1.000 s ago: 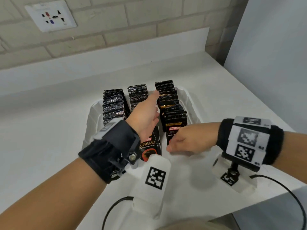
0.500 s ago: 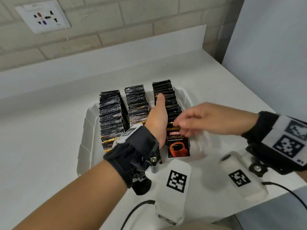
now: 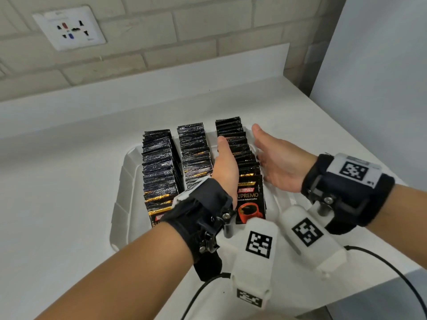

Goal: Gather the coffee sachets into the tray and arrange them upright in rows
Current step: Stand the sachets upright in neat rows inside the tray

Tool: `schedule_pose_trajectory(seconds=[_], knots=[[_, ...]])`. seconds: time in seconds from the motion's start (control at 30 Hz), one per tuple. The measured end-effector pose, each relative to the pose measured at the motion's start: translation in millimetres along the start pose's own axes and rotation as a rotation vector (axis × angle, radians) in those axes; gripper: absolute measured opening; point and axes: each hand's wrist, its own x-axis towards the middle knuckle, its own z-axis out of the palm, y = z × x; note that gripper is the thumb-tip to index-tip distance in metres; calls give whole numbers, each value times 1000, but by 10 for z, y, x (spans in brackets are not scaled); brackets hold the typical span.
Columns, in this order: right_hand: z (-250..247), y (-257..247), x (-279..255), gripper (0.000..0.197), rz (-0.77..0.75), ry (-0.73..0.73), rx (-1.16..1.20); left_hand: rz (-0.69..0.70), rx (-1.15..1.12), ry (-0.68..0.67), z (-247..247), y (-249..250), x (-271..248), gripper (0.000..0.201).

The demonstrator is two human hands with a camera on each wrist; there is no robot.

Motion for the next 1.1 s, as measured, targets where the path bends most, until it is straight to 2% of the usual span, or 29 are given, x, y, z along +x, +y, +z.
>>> schedule_pose_trajectory(seconds=[0.1, 0.37, 0.5, 0.6, 0.83, 0.97, 1.1], knots=[[35, 42, 57, 41, 16, -19, 105, -15, -42, -27, 20, -3, 27, 55], [41, 41, 126, 40, 8, 9, 131, -36, -65, -132, -36, -9, 89, 53], [13, -37, 150, 34, -22, 92, 59, -7, -6, -59, -3, 58, 92, 53], [-14, -99, 248, 53, -26, 107, -9, -15, 30, -40, 21, 108, 84, 54], [-2, -144, 434, 61, 48, 93, 99, -32, 28, 36, 34, 128, 156, 76], [-20, -150, 496, 62, 53, 95, 112, -12, 32, 46, 31, 164, 214, 63], [-18, -146, 557, 62, 49, 93, 101, -17, 24, 18, 23, 196, 218, 59]])
